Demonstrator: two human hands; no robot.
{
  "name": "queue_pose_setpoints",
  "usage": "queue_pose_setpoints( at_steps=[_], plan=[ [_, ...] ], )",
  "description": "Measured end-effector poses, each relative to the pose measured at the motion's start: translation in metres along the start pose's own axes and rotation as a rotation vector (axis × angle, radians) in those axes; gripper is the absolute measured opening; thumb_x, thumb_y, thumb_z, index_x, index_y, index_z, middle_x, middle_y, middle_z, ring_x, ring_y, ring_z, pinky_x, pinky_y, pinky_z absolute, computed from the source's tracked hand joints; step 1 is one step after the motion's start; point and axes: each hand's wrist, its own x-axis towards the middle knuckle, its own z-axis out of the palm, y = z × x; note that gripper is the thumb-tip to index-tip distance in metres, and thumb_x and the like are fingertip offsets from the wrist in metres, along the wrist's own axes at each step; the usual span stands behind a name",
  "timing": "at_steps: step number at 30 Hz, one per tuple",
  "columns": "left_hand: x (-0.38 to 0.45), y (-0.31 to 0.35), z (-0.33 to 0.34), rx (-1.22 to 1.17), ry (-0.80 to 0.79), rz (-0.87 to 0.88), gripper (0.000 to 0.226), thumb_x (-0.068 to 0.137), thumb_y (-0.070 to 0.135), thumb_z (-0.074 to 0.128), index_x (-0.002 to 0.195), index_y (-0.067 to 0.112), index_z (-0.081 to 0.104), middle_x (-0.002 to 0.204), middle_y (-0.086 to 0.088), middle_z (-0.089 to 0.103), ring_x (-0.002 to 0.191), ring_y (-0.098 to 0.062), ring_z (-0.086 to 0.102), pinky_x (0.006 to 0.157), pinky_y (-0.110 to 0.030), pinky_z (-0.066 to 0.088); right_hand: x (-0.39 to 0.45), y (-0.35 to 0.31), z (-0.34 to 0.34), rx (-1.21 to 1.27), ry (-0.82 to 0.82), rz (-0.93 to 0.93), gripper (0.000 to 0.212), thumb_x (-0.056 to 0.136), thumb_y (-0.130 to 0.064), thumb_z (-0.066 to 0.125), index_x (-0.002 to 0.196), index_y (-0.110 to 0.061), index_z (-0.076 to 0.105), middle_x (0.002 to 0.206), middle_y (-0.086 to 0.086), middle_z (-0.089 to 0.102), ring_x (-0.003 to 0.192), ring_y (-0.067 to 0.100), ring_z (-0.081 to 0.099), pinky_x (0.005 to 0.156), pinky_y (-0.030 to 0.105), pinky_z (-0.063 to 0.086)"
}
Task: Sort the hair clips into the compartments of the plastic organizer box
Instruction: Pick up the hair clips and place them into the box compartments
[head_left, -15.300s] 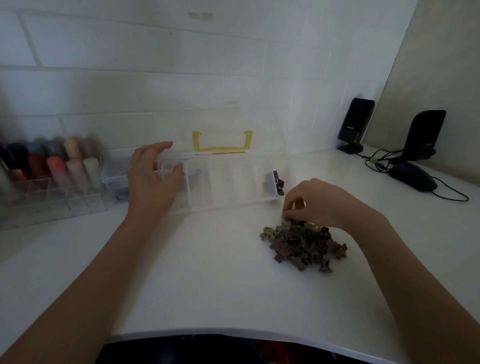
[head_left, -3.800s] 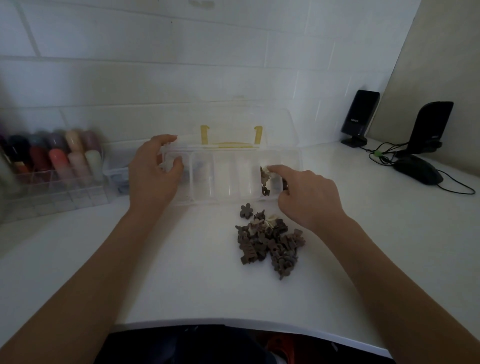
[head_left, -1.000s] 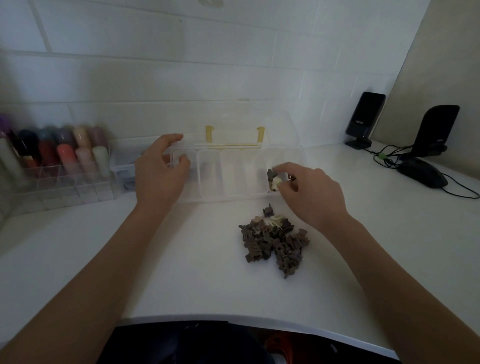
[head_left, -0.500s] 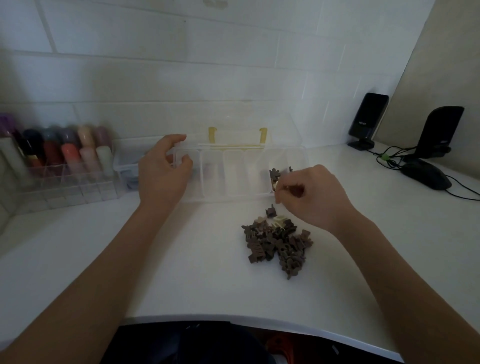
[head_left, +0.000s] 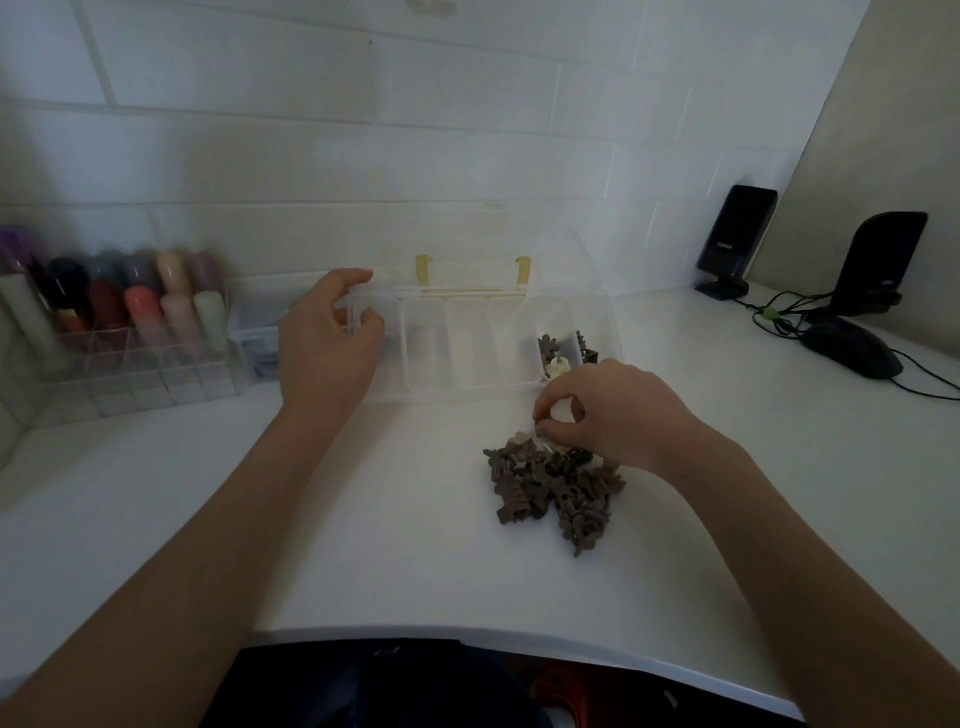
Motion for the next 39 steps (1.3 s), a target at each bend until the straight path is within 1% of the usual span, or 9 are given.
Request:
queue_pose_setpoints(
  at_steps=[4, 9, 12, 17, 21, 24, 30, 33, 39],
  plan=[
    [0.0, 0.001, 0.0, -0.015, -0.008, -0.022, 0.036, 0.078, 0.01, 0.057, 0.113, 0.019, 0.063, 0.104, 0.004, 0.06, 0.089, -0.01, 0.057, 0.085, -0.024, 0.046, 0.001, -0.005, 0.001, 0.236, 0.125, -0.096, 0.005, 0.082, -0.036, 0.067, 0.086, -0.034, 0.069, 0.049, -0.011, 0.049, 0.048, 0.003, 0.048, 0.05, 0.02, 0.037],
    [-0.002, 0.003, -0.001, -0.024, -0.011, -0.019, 0.038, 0.075, 0.019, 0.053, 0.111, 0.021, 0.063, 0.103, 0.005, 0.06, 0.089, -0.012, 0.057, 0.086, -0.025, 0.045, 0.006, -0.006, 0.002, 0.352, 0.537, -0.155, 0.014, 0.081, -0.013, 0.068, 0.093, -0.021, 0.069, 0.079, -0.007, 0.058, 0.067, 0.007, 0.05, 0.063, 0.014, 0.041],
    [-0.003, 0.004, -0.001, -0.015, -0.004, -0.018, 0.033, 0.079, 0.015, 0.055, 0.11, 0.02, 0.063, 0.104, 0.006, 0.06, 0.091, -0.008, 0.055, 0.084, -0.022, 0.044, 0.007, -0.007, 0.007, 0.329, 0.592, -0.135, 0.016, 0.084, -0.009, 0.065, 0.096, -0.018, 0.07, 0.084, -0.008, 0.057, 0.074, 0.003, 0.047, 0.067, 0.011, 0.04],
    [-0.003, 0.004, 0.0, -0.015, -0.001, -0.019, 0.031, 0.079, 0.016, 0.056, 0.109, 0.022, 0.064, 0.1, 0.007, 0.059, 0.083, -0.012, 0.057, 0.079, -0.022, 0.044, 0.009, -0.009, 0.018, 0.349, 0.475, -0.102, 0.027, 0.086, -0.013, 0.062, 0.109, -0.027, 0.062, 0.084, -0.013, 0.05, 0.076, -0.001, 0.047, 0.071, 0.018, 0.045],
    [-0.004, 0.004, -0.001, -0.026, 0.004, -0.02, 0.029, 0.081, 0.012, 0.057, 0.108, 0.021, 0.064, 0.097, 0.007, 0.059, 0.075, -0.014, 0.057, 0.075, -0.023, 0.045, 0.006, -0.007, 0.011, 0.402, 0.442, -0.095, 0.01, 0.083, -0.019, 0.066, 0.089, -0.026, 0.064, 0.067, -0.01, 0.054, 0.059, 0.006, 0.047, 0.061, 0.026, 0.046],
    [-0.003, 0.003, -0.001, -0.033, 0.001, -0.022, 0.029, 0.081, 0.012, 0.057, 0.108, 0.02, 0.064, 0.094, 0.007, 0.058, 0.063, -0.008, 0.052, 0.071, -0.022, 0.042, 0.003, -0.005, 0.006, 0.447, 0.251, -0.142, 0.004, 0.082, -0.028, 0.07, 0.08, -0.031, 0.067, 0.047, -0.008, 0.044, 0.044, 0.009, 0.039, 0.051, 0.022, 0.037],
    [-0.003, 0.003, -0.001, -0.042, 0.001, -0.028, 0.03, 0.08, 0.012, 0.056, 0.107, 0.022, 0.064, 0.095, 0.008, 0.059, 0.065, -0.015, 0.054, 0.07, -0.022, 0.043, -0.001, -0.004, 0.001, 0.186, -0.026, -0.07, 0.022, 0.081, -0.053, 0.061, 0.09, -0.036, 0.071, 0.049, -0.01, 0.04, 0.046, 0.002, 0.044, 0.049, 0.019, 0.027],
    [-0.002, 0.003, 0.0, -0.032, 0.01, -0.033, 0.029, 0.081, 0.01, 0.056, 0.107, 0.022, 0.064, 0.094, 0.008, 0.059, 0.065, -0.011, 0.054, 0.068, -0.017, 0.042, 0.0, -0.002, 0.001, 0.237, -0.061, -0.071, 0.023, 0.08, -0.051, 0.063, 0.085, -0.031, 0.073, 0.047, -0.009, 0.038, 0.046, -0.004, 0.044, 0.048, 0.018, 0.026],
    [-0.001, 0.004, -0.001, -0.025, 0.013, -0.027, 0.029, 0.081, 0.009, 0.056, 0.106, 0.021, 0.065, 0.09, 0.009, 0.058, 0.062, 0.0, 0.051, 0.061, -0.004, 0.038, 0.003, -0.002, 0.007, 0.517, -0.102, -0.115, 0.005, 0.081, -0.029, 0.072, 0.079, -0.026, 0.069, 0.043, -0.009, 0.042, 0.043, 0.007, 0.033, 0.051, 0.019, 0.031]
  ],
)
